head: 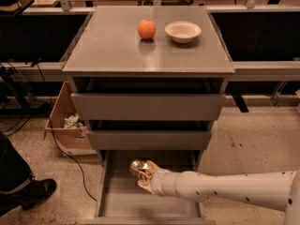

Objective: Place orange can into bottom drawer

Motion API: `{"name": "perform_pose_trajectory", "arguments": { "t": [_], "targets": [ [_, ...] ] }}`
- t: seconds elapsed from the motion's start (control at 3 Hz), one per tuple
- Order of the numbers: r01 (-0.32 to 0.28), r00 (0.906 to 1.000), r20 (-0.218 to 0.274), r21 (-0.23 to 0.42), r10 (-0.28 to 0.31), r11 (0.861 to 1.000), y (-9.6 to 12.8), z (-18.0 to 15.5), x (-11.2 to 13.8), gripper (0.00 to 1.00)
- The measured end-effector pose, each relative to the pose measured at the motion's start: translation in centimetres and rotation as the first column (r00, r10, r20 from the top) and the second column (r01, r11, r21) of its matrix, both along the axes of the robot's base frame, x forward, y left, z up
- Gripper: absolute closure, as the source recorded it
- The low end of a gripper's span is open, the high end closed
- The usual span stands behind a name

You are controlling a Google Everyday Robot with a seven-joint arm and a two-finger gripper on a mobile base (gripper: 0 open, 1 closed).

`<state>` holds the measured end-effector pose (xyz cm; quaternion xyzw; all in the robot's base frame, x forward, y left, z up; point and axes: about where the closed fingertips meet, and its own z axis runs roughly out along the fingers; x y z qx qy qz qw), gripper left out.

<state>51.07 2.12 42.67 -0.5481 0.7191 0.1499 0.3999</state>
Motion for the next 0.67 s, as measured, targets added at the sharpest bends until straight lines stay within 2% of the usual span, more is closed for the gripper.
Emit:
{"name": "perform_pose_trajectory", "arguments": {
  "t": [0.33, 0.67],
  "targets": [
    [0.053, 0.9969, -0.059, 0.028, -0.051, 0.998, -0.86, -6.22, 1.13, 1.0],
    [0.057, 0.9976, -0.039, 0.01, -0.056, 0.998, -0.93, -6.64, 1.42, 1.0]
  ]
}}
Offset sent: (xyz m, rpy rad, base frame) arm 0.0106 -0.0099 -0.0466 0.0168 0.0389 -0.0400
